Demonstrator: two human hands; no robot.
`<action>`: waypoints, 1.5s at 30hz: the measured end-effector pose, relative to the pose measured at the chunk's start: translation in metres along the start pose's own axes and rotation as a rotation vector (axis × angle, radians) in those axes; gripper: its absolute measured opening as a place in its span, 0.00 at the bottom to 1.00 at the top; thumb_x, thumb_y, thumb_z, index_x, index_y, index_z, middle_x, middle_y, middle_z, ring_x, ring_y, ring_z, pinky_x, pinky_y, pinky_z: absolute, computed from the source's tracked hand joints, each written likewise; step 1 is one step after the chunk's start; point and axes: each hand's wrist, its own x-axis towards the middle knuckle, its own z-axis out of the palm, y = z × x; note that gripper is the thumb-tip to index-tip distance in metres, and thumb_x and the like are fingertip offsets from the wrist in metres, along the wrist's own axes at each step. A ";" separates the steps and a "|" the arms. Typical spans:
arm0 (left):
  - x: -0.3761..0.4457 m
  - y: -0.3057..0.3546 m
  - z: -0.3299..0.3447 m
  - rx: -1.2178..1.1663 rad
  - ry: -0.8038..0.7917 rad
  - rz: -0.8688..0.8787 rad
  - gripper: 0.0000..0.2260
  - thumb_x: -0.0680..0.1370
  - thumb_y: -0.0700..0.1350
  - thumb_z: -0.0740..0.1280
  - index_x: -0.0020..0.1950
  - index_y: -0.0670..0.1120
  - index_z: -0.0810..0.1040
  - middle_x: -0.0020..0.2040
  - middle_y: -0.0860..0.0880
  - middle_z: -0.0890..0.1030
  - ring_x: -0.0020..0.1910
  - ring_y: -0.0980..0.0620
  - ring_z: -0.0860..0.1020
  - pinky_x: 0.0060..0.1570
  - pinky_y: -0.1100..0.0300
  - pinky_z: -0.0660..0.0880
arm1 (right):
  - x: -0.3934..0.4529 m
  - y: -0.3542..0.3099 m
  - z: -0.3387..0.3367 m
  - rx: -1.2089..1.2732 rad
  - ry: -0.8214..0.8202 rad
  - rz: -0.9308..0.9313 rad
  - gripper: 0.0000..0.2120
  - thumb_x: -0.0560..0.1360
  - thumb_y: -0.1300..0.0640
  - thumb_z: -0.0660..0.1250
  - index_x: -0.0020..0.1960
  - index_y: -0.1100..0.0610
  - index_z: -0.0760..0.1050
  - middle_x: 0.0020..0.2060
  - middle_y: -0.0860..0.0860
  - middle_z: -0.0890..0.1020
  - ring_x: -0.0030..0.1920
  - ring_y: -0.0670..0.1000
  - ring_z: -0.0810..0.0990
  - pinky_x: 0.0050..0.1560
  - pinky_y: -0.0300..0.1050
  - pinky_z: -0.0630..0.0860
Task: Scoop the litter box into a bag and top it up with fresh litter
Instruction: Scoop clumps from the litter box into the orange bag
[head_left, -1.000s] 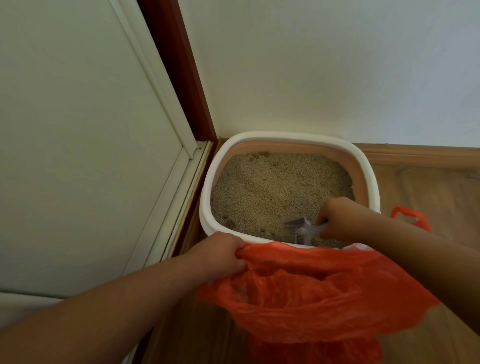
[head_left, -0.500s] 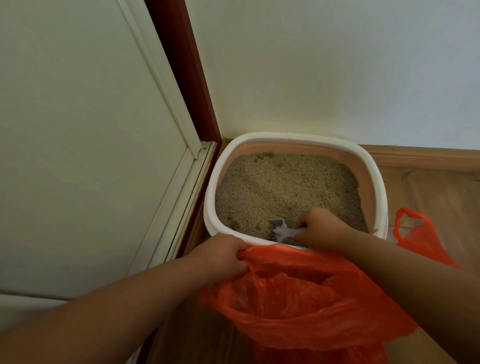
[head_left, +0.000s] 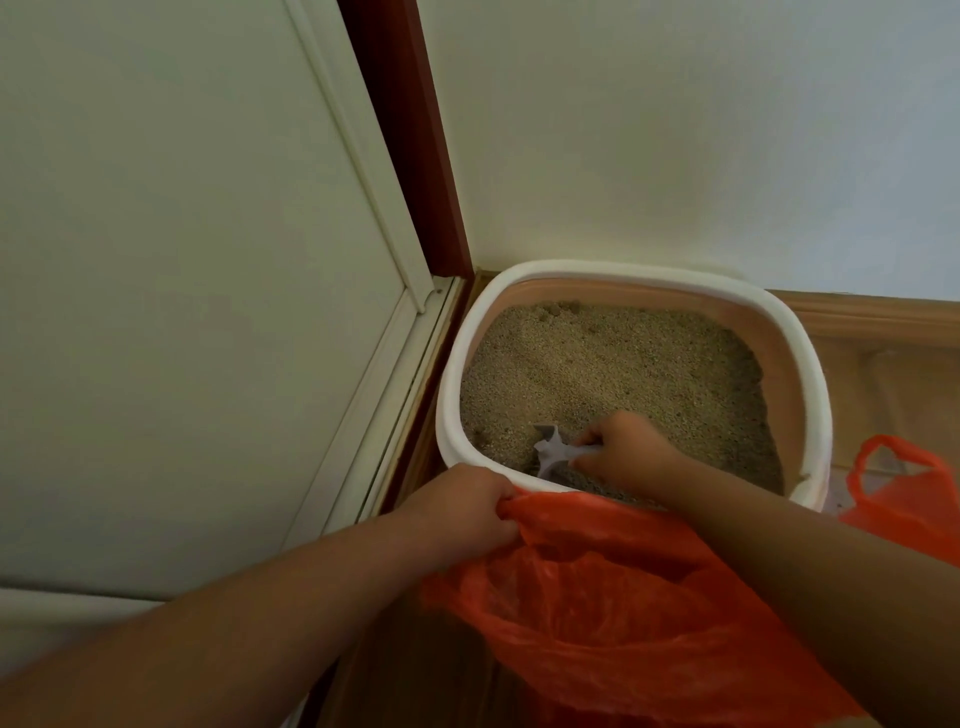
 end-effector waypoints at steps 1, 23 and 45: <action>-0.001 0.000 -0.001 -0.006 0.005 0.002 0.11 0.76 0.52 0.70 0.56 0.50 0.86 0.48 0.51 0.86 0.47 0.54 0.83 0.52 0.54 0.81 | 0.004 -0.002 0.001 0.018 0.000 0.001 0.06 0.75 0.55 0.73 0.50 0.56 0.85 0.40 0.56 0.85 0.36 0.51 0.79 0.34 0.43 0.72; -0.003 -0.002 -0.007 -0.104 0.075 -0.093 0.13 0.75 0.51 0.72 0.58 0.52 0.86 0.51 0.52 0.86 0.50 0.56 0.83 0.55 0.54 0.81 | 0.019 0.005 0.010 0.744 -0.020 0.120 0.13 0.72 0.63 0.76 0.56 0.59 0.84 0.36 0.56 0.83 0.33 0.48 0.77 0.33 0.39 0.74; 0.007 0.041 -0.002 -0.075 0.089 -0.012 0.02 0.75 0.48 0.71 0.44 0.55 0.81 0.42 0.55 0.82 0.42 0.58 0.81 0.40 0.62 0.77 | -0.070 0.071 -0.082 0.669 0.207 0.048 0.12 0.73 0.58 0.77 0.56 0.50 0.84 0.43 0.51 0.85 0.33 0.40 0.79 0.34 0.34 0.73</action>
